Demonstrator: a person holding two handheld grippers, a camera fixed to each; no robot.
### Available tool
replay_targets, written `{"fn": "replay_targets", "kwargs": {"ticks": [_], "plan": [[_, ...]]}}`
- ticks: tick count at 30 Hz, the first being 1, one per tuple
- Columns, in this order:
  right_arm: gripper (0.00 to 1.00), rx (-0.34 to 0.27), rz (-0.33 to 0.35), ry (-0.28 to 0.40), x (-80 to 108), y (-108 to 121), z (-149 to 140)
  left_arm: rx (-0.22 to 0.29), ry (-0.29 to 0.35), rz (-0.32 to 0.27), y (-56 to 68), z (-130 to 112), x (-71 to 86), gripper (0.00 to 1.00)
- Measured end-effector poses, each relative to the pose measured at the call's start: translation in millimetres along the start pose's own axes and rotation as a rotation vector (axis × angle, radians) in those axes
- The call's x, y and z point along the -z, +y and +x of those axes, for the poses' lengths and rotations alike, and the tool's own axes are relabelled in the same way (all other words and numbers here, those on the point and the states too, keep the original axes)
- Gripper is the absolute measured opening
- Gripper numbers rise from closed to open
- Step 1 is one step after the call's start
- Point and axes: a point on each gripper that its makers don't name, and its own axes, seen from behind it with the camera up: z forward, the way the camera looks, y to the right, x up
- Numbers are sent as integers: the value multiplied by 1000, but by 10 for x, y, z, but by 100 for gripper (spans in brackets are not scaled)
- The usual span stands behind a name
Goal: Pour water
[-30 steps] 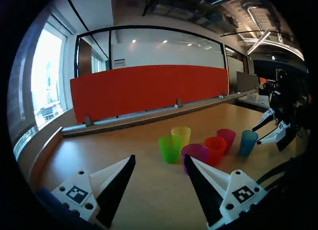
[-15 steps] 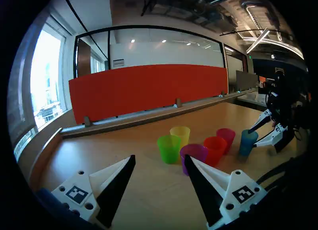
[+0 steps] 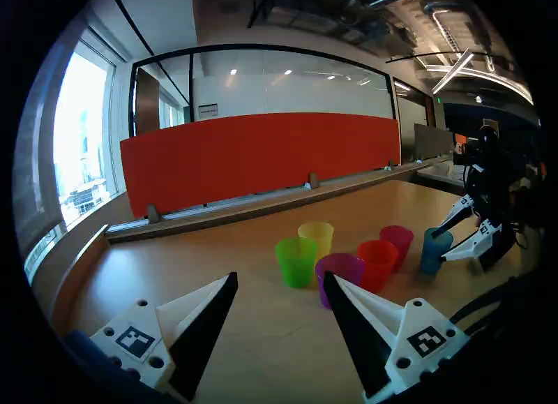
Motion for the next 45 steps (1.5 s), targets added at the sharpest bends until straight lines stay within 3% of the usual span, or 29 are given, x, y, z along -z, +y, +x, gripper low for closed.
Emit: {"fn": "replay_targets", "kwargs": {"ticks": [12,30,45], "plan": [[93,-35,9,-1,-55,-1,9,-1,-3,1,-17,-15,-28,91],[90,-32,8,2,-30,-9,-1,-4,-8,3,-34,-24,-91,91],[90,-47,-16,84,216,-20,278,-8,-28,-17,-12,-114,-266,91]]}}
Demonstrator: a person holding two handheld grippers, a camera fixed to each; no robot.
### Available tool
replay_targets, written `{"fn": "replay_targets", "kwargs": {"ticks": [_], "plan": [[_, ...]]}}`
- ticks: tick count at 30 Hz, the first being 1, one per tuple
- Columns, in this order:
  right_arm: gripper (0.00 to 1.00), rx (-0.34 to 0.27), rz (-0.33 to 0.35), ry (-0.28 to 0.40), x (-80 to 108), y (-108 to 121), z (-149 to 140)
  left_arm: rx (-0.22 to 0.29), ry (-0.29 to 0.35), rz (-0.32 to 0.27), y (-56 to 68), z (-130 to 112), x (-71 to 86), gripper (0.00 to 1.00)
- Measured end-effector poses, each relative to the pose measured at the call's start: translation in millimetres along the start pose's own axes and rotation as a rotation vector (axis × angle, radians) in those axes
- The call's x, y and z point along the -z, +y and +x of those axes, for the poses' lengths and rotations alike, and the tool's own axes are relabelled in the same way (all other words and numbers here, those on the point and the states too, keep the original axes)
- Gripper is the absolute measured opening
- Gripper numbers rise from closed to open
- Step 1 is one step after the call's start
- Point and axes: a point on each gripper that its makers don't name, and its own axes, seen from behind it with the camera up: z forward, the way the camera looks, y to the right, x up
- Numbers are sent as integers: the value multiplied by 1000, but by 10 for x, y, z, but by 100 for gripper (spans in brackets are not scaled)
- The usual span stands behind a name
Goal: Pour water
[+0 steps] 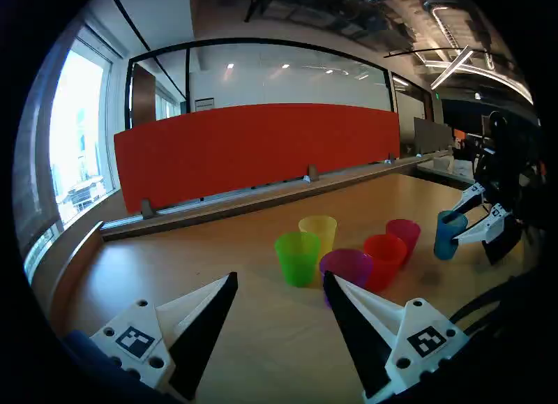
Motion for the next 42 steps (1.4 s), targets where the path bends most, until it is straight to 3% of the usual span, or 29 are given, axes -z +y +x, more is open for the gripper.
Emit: {"fn": "replay_targets", "kwargs": {"ticks": [9,22,42], "plan": [[90,-32,-20,74,184,-27,238,-13,-15,-27,6,-4,-144,91],[90,-49,-38,137,324,-30,435,-28,-93,-122,127,-85,-515,91],[90,-70,-54,159,426,91,474,-31,-190,-238,188,-102,-1041,91]]}}
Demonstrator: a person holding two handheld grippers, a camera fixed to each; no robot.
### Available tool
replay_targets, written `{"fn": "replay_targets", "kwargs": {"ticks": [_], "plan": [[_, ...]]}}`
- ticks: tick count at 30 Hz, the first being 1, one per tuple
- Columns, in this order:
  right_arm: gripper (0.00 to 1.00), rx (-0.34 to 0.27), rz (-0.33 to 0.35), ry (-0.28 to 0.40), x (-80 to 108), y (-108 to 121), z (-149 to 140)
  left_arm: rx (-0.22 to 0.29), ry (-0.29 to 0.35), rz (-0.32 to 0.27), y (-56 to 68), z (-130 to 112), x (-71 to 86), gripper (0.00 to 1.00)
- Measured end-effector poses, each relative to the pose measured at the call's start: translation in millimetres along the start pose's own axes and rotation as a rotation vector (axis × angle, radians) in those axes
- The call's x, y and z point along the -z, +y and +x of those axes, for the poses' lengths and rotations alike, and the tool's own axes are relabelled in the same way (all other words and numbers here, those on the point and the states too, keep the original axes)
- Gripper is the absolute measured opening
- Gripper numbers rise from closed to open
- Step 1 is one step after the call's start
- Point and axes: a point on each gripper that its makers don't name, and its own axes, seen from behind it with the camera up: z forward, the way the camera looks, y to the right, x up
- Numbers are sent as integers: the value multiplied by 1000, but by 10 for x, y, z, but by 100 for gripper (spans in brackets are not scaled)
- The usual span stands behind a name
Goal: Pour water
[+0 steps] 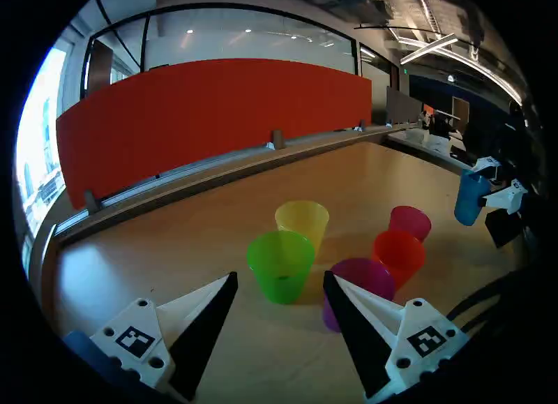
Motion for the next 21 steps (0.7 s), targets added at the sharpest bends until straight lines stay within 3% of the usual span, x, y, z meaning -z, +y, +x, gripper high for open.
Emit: {"fn": "replay_targets", "kwargs": {"ticks": [6,21], "plan": [[90,4,4,-2,-12,10,-8,-12,-36,-17,-32,13,-134,91],[90,2,10,-14,-64,53,-50,-50,-75,-58,26,28,-378,91]]}}
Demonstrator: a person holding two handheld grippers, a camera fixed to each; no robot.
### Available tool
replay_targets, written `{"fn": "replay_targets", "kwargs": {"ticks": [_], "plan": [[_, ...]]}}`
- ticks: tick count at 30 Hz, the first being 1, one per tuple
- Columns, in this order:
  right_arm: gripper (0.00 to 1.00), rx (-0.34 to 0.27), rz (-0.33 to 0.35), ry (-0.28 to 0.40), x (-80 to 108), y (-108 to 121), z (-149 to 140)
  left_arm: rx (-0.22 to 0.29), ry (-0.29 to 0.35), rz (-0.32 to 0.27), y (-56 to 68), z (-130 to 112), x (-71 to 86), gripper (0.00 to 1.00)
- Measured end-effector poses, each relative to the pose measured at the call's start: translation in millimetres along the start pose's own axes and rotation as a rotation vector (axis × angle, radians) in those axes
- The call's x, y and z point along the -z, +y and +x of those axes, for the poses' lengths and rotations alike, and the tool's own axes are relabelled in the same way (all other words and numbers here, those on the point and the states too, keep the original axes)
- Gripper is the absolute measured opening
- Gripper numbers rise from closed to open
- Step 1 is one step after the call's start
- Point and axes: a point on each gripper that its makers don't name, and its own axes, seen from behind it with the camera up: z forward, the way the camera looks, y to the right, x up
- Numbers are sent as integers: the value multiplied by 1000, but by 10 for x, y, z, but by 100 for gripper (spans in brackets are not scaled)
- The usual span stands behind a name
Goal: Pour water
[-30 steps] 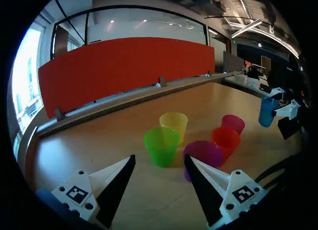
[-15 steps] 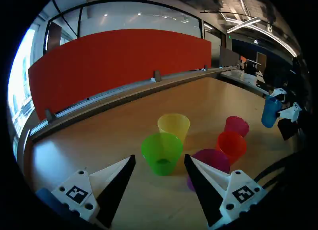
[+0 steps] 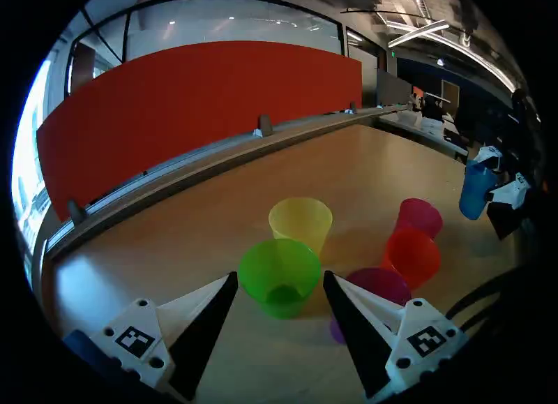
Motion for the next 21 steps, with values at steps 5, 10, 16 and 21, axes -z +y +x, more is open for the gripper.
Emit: {"fn": "replay_targets", "kwargs": {"ticks": [5,10,16,21], "plan": [[90,2,0,-4,-9,13,-1,6,-5,-15,13,16,-47,91],[90,-2,2,-5,-20,20,-6,2,-14,-19,7,24,-80,91],[90,2,5,-9,-38,14,-5,0,-36,-30,24,29,-110,91],[90,4,11,-8,-47,2,-1,-1,-54,-39,22,33,-129,91]]}}
